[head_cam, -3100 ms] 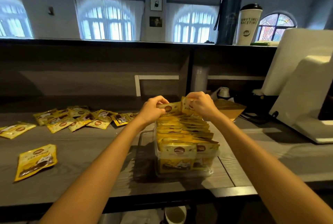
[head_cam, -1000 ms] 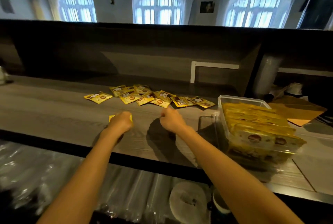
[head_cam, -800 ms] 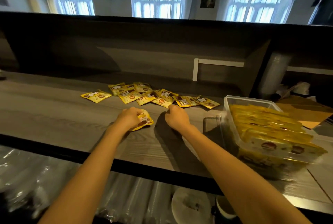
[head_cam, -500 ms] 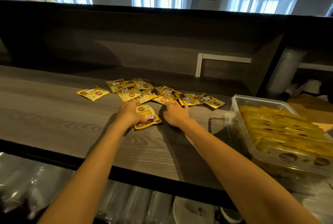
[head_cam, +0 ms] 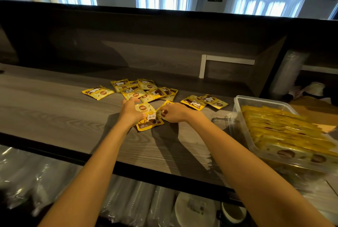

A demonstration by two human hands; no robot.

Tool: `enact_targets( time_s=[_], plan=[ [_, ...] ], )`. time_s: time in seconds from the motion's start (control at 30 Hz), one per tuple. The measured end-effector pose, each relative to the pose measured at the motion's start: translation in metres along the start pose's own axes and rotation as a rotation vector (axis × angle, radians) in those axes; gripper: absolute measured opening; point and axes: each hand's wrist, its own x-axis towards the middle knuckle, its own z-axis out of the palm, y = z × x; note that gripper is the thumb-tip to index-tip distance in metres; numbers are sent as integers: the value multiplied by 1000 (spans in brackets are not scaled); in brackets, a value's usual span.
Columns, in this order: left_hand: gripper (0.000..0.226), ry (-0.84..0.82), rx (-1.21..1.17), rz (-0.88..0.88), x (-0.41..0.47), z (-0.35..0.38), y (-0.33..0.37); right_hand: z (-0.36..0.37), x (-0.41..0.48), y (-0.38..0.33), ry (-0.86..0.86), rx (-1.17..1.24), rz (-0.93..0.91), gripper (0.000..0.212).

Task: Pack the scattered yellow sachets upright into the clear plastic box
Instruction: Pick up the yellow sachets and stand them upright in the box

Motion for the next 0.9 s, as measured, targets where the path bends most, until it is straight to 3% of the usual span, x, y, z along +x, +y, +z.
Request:
enact_targets(
  time_s=[0.23,0.57,0.73,0.9],
  plan=[
    [49,-10,-32,18,-3,-1,-4,-6,-14,4,40,-199,82,51],
    [54,-7,-25,11,-14,1,6,-6,-23,14,79,-42,257,67],
    [55,38,-69,37,-25,-7,22,-14,-33,13,245,156,283,42],
    [32,147,-162,179,-41,-22,54,-38,-47,4,528,323,258,24]
  ],
)
